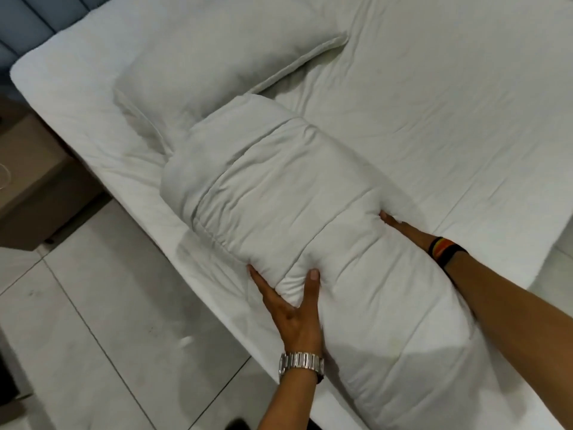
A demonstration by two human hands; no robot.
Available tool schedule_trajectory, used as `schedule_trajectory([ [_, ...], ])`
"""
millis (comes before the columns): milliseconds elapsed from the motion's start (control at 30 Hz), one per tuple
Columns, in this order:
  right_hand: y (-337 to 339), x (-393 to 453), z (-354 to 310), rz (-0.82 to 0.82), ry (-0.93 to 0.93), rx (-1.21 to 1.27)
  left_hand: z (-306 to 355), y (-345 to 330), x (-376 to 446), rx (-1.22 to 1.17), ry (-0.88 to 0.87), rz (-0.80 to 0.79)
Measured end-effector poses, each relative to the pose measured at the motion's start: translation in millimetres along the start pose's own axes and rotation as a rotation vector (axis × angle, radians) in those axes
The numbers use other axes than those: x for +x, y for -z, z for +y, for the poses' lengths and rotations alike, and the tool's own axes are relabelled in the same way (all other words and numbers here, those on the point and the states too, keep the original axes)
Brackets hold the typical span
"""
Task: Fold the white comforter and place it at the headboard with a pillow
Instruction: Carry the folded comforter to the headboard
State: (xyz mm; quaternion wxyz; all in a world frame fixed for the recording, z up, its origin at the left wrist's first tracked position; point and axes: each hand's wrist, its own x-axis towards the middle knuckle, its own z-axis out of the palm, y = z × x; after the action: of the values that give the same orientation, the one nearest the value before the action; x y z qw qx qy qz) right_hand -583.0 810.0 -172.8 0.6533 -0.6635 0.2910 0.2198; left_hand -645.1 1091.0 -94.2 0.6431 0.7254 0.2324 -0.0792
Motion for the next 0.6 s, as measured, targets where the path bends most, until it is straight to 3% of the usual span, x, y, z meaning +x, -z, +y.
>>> schedule_trajectory([
  [300,-33,-52,-112,0.266,0.14,0.022,93,40,52,-0.14,-0.171,-0.133],
  [467,-93,-61,-220,0.383,0.167,0.098,187,80,151,-0.154,-0.278,-0.288],
  [600,-182,-37,-309,0.526,0.278,0.141,279,130,266,-0.106,-0.358,-0.419],
])
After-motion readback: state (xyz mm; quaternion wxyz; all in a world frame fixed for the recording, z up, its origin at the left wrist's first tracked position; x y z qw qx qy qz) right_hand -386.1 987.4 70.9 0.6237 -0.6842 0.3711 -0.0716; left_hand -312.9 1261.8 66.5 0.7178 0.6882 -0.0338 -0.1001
